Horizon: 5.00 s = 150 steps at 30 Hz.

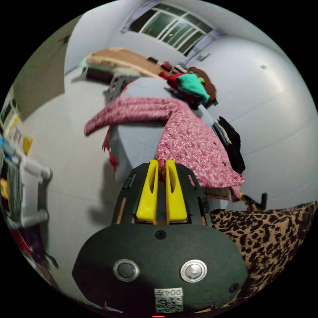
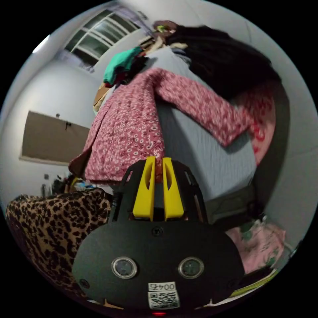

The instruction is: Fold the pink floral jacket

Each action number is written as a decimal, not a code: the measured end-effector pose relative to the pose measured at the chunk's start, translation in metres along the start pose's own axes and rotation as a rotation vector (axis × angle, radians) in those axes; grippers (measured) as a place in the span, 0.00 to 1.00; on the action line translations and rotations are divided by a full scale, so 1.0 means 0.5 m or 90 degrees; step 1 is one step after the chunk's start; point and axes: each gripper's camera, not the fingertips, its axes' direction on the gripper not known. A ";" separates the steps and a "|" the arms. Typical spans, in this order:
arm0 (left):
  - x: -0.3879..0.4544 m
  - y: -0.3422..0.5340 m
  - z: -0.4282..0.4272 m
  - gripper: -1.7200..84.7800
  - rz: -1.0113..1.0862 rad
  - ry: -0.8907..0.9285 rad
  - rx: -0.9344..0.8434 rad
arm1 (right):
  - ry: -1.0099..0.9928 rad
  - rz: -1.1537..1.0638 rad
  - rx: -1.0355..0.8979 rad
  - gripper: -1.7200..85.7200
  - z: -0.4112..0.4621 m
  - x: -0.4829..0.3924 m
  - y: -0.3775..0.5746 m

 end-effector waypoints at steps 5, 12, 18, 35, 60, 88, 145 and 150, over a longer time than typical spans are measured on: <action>0.025 0.042 0.015 0.05 0.074 -0.067 -0.032 | 0.031 0.008 -0.044 0.07 0.069 -0.003 0.040; 0.008 0.093 0.078 0.05 0.144 -0.143 -0.097 | 0.117 -0.026 -0.039 0.07 0.082 -0.026 0.062; -0.030 0.095 0.120 0.06 0.151 -0.168 -0.122 | 0.144 -0.025 -0.135 0.09 0.187 -0.013 0.042; -0.328 -0.030 -0.039 0.16 -0.137 0.061 0.074 | 0.112 -0.330 -0.170 0.22 0.387 -0.340 -0.115; -0.771 -0.438 0.099 0.10 -0.385 0.419 0.144 | 0.333 -0.141 -0.208 0.21 0.594 -0.510 -0.236; -0.491 -0.610 0.015 0.14 -0.034 -0.123 0.153 | 0.340 -0.125 -0.254 0.22 0.593 -0.530 -0.312; 0.709 -0.008 0.623 0.18 0.446 -0.237 -0.124 | 0.047 0.008 0.244 0.07 -0.204 0.073 -0.104; 0.723 0.012 0.630 0.18 0.443 -0.244 -0.119 | 0.443 -0.259 0.298 0.06 -0.390 -0.109 -0.124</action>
